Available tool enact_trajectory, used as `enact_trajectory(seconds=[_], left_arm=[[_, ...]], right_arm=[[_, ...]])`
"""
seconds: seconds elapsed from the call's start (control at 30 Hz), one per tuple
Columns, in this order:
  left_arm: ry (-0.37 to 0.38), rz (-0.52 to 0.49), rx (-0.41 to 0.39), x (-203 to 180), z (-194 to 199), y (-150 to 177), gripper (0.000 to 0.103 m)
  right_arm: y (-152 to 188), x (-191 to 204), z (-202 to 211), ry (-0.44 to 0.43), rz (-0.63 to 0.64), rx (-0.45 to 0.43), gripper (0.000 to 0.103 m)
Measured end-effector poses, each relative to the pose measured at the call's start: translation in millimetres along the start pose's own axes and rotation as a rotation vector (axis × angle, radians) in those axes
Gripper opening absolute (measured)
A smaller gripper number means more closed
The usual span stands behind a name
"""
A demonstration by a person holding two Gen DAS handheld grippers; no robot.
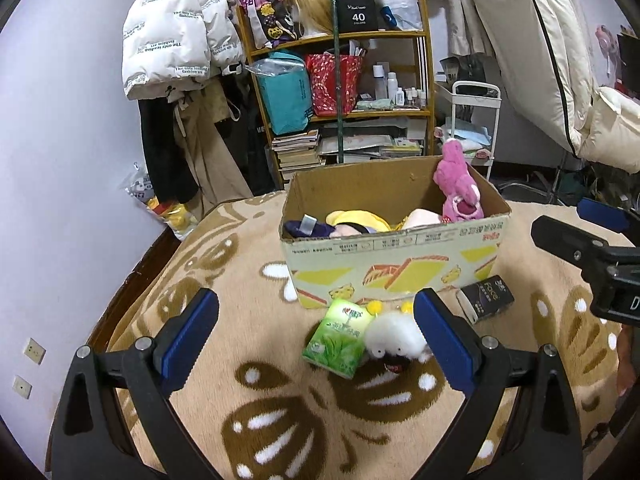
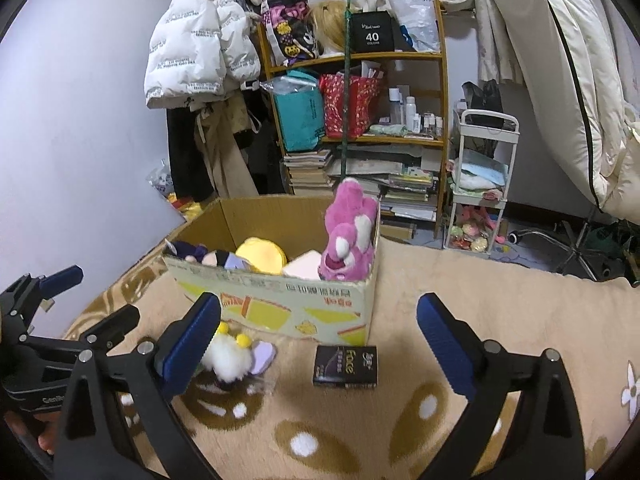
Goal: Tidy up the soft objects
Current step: 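Move both tools back toward the items lying beside the box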
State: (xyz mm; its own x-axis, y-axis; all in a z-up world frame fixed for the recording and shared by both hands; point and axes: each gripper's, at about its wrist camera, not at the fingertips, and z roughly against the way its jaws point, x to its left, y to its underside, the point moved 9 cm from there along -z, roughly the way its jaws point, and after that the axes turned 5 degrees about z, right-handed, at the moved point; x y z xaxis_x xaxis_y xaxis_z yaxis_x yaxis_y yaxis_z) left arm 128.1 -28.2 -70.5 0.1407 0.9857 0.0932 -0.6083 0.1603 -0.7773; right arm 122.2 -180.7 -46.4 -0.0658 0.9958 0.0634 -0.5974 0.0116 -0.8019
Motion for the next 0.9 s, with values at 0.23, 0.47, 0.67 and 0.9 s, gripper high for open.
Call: enact_trajectory(seconds=[0.23,0.47,0.67,0.9], left_arm=[[0.007,-0.005,0.021,-3,-7,5,0.097],[0.022,-0.008,0.059,-8,-21,10,0.097],[0.032,-0.003,0.093,-14,-37,13,0.097],[0.042,0.0,0.117,-19,-51,16,0.097]], right_arm=[[7,-3,-7,0.012,0.001,0.021,0.103],[13,-5,-21,0.015,-0.002,0.054,0.103],[17,-8,-34,0.014,-0.009,0.076,0.103],[20,-11,-48,0.009,-0.021,0.099,0.103]])
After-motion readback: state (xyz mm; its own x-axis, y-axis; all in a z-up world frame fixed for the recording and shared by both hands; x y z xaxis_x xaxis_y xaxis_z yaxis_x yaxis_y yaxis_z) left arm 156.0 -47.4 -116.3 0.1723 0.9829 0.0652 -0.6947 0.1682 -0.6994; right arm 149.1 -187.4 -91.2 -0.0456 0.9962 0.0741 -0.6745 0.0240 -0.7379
